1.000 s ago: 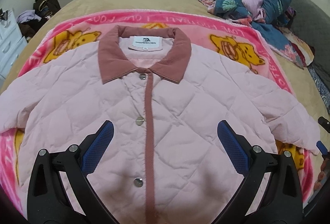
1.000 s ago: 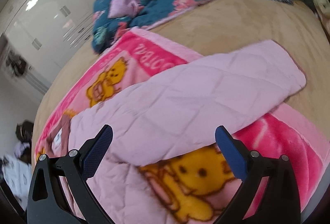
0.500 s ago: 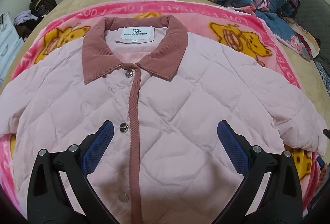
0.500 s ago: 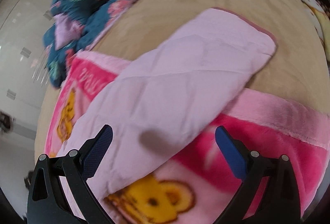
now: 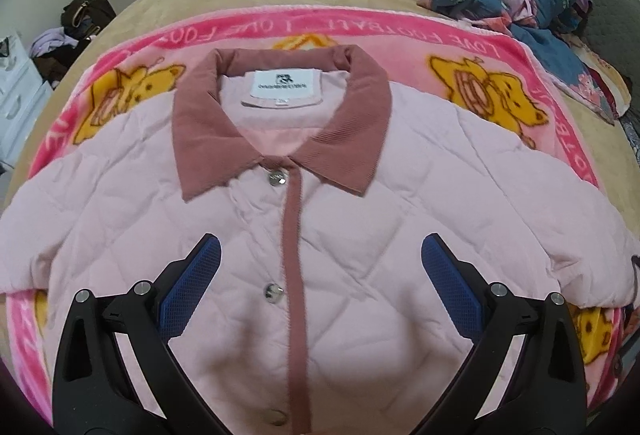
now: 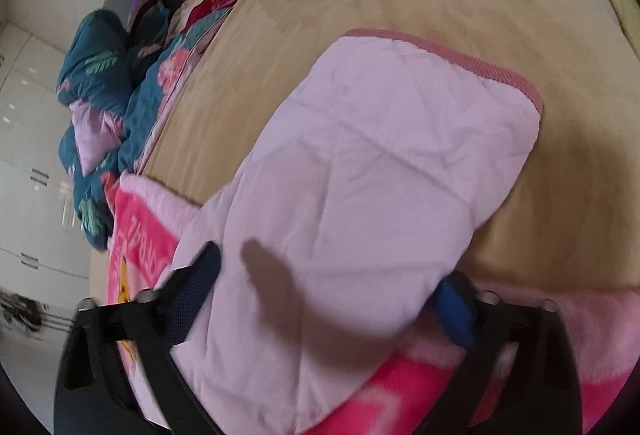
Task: Fold large clothes
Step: 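Move the right tool over the jacket to the sleeve cuff nearest it, then grasp the sleeve cuff with the right tool, lift and fold it across the jacket body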
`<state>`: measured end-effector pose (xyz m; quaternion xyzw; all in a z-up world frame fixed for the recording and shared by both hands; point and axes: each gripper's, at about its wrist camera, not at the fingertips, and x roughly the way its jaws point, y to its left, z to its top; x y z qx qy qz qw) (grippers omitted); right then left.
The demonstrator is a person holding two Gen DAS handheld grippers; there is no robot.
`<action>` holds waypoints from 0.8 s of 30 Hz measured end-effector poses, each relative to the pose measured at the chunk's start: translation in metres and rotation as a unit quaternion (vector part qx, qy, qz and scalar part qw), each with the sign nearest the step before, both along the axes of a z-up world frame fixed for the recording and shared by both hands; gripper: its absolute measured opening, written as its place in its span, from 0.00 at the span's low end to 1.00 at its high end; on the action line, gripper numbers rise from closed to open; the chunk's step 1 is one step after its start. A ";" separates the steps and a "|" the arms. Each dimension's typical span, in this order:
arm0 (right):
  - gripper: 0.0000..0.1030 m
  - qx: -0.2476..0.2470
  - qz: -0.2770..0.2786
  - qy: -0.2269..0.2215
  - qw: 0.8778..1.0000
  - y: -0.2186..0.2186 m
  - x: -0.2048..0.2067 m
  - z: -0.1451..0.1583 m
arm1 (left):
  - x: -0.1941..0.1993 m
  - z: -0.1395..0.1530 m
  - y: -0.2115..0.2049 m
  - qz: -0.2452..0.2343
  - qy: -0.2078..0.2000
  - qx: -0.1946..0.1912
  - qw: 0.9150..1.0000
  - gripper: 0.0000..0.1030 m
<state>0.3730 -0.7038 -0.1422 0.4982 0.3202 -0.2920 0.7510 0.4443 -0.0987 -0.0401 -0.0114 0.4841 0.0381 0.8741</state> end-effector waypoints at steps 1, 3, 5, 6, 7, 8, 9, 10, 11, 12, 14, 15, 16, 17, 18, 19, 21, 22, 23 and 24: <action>0.56 0.000 -0.006 -0.003 1.000 -0.003 0.000 -0.002 | 0.000 0.002 0.002 0.000 0.000 0.001 1.000 0.91; 0.36 -0.001 -0.001 -0.027 1.000 -0.006 0.002 0.000 | -0.001 0.008 0.008 0.001 -0.004 0.002 1.000 0.91; 0.23 -0.029 0.027 -0.061 0.997 -0.001 0.005 0.019 | -0.002 0.013 0.012 0.001 -0.006 0.003 1.000 0.91; 0.22 -0.043 0.040 -0.074 0.996 0.002 0.006 0.030 | -0.003 0.017 0.015 0.003 -0.007 0.002 1.000 0.91; 0.20 -0.061 0.063 -0.093 0.992 0.009 0.010 0.047 | -0.004 0.020 0.017 0.004 -0.008 0.001 1.000 0.91; 0.19 -0.072 0.083 -0.109 0.988 0.015 0.013 0.061 | -0.005 0.023 0.020 0.006 -0.009 -0.001 1.000 0.91; 0.19 -0.081 0.100 -0.120 0.984 0.022 0.017 0.074 | -0.007 0.027 0.022 0.007 -0.010 -0.003 1.000 0.91; 0.19 -0.092 0.117 -0.131 0.980 0.029 0.021 0.088 | -0.008 0.029 0.024 0.006 -0.010 -0.002 1.000 0.91; 0.19 -0.110 0.139 -0.146 0.973 0.040 0.025 0.107 | -0.010 0.032 0.025 0.005 -0.009 -0.001 1.000 0.91; 0.19 -0.122 0.155 -0.156 0.968 0.048 0.029 0.119 | -0.011 0.034 0.026 0.003 -0.008 0.000 1.000 0.91; 0.19 -0.148 0.189 -0.175 0.955 0.067 0.035 0.145 | -0.015 0.041 0.031 -0.002 -0.010 -0.004 1.000 0.91; 0.19 -0.162 0.207 -0.184 0.947 0.080 0.040 0.159 | -0.017 0.046 0.034 -0.002 -0.013 -0.007 1.000 0.91; 0.19 -0.172 0.223 -0.190 0.941 0.091 0.044 0.171 | -0.019 0.049 0.037 -0.003 -0.015 -0.009 1.000 0.91; 0.19 -0.179 0.233 -0.194 0.936 0.099 0.046 0.179 | -0.021 0.054 0.041 -0.003 -0.020 -0.011 1.000 0.91; 0.19 -0.187 0.246 -0.201 0.930 0.111 0.048 0.190 | -0.023 0.059 0.045 -0.002 -0.025 -0.010 1.000 0.91; 0.19 -0.193 0.259 -0.208 0.923 0.123 0.050 0.199 | -0.025 0.062 0.048 -0.001 -0.027 -0.008 1.000 0.91; 0.19 -0.201 0.281 -0.218 0.913 0.144 0.054 0.214 | -0.029 0.069 0.055 0.000 -0.034 -0.005 0.999 0.91; 0.19 -0.207 0.293 -0.224 0.906 0.157 0.056 0.221 | -0.032 0.074 0.062 0.002 -0.040 -0.004 0.999 0.91; 0.19 -0.214 0.302 -0.227 0.901 0.168 0.058 0.226 | -0.034 0.076 0.065 0.003 -0.042 -0.004 0.999 0.91; 0.19 -0.220 0.312 -0.229 0.895 0.180 0.059 0.231 | -0.036 0.079 0.069 0.004 -0.045 -0.007 0.999 0.91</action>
